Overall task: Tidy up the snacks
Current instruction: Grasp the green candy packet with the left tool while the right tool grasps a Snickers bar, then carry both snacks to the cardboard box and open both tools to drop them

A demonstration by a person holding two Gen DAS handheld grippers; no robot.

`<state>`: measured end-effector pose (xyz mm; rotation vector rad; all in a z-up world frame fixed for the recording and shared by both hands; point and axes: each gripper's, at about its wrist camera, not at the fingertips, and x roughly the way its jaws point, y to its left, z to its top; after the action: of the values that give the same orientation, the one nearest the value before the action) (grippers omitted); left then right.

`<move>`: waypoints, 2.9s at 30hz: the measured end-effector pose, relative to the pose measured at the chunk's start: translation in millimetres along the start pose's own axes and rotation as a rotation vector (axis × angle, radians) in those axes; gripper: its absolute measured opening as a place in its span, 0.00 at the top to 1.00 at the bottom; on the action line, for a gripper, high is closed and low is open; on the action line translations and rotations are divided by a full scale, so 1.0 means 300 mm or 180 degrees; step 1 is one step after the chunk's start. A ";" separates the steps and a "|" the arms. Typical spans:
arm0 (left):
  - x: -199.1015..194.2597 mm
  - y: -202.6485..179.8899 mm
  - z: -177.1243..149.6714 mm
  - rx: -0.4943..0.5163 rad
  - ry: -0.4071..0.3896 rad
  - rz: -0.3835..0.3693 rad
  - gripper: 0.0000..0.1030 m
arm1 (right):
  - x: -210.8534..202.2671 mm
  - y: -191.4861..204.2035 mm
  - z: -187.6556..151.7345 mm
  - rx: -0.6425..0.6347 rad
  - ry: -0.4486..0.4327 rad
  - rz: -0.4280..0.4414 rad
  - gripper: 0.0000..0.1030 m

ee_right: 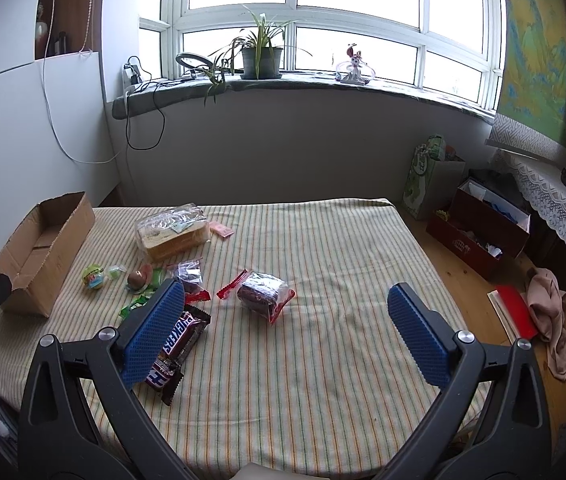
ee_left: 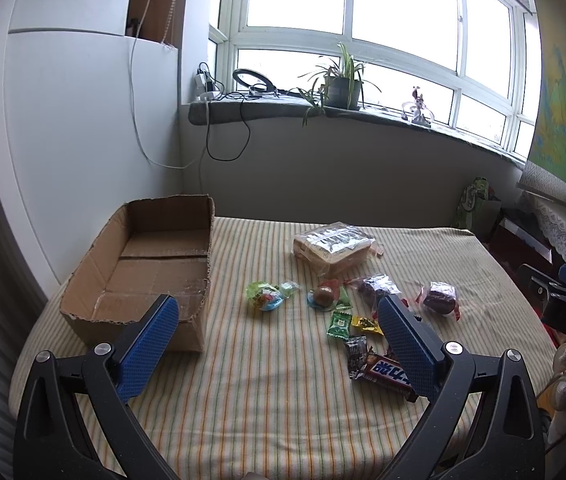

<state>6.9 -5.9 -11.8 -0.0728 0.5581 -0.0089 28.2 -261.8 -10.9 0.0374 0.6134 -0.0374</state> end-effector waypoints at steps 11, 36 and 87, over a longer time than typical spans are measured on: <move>0.054 0.011 -0.059 -0.0072 0.0256 -0.0124 0.05 | 0.077 -0.075 -0.066 -0.0031 0.0198 0.0074 0.00; 0.345 -0.066 -0.090 -0.0009 0.1069 -0.0837 0.68 | 0.403 0.153 -0.110 0.0089 0.1331 0.1067 0.53; 0.439 -0.036 -0.076 0.0338 0.1211 -0.0813 0.79 | 0.441 0.176 -0.110 -0.0264 0.1382 0.0964 0.71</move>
<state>106.7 -21.9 -100.1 -0.0383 0.9243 -0.3062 119.7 -210.9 -112.8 0.0585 1.0368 0.2965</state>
